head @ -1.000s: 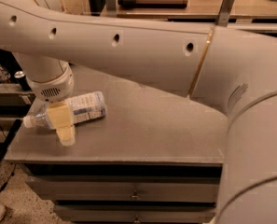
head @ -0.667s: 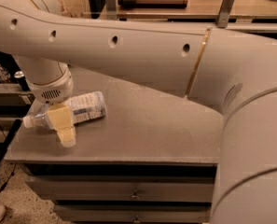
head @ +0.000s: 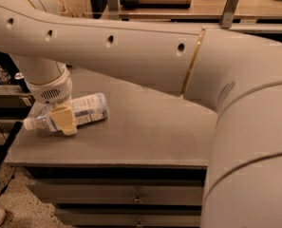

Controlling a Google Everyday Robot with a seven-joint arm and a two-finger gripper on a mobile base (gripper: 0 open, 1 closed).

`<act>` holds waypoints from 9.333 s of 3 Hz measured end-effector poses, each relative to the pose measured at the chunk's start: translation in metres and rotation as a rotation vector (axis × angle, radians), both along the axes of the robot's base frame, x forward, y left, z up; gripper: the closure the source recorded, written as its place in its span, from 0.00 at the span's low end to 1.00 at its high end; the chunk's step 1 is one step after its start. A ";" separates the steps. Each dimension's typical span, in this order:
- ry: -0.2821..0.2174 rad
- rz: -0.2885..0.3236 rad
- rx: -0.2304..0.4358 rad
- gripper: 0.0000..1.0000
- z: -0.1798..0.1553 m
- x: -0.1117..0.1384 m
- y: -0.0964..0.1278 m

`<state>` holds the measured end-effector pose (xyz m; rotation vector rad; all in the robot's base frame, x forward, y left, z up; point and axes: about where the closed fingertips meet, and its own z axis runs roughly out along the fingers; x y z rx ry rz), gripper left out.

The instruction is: Place blue plastic bottle upright

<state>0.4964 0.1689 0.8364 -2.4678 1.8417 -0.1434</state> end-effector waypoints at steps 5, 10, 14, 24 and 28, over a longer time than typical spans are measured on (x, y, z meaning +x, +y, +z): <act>0.071 0.048 0.243 1.00 0.062 0.028 0.010; 0.026 -0.249 0.590 1.00 0.096 0.040 -0.022; 0.077 -0.090 1.014 1.00 0.117 0.073 0.022; 0.288 -0.087 1.365 0.59 0.081 0.031 0.031; 0.297 -0.098 1.393 0.00 0.076 0.034 0.022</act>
Offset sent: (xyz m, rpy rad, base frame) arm 0.0131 0.0009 0.0225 0.0122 0.0155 0.0356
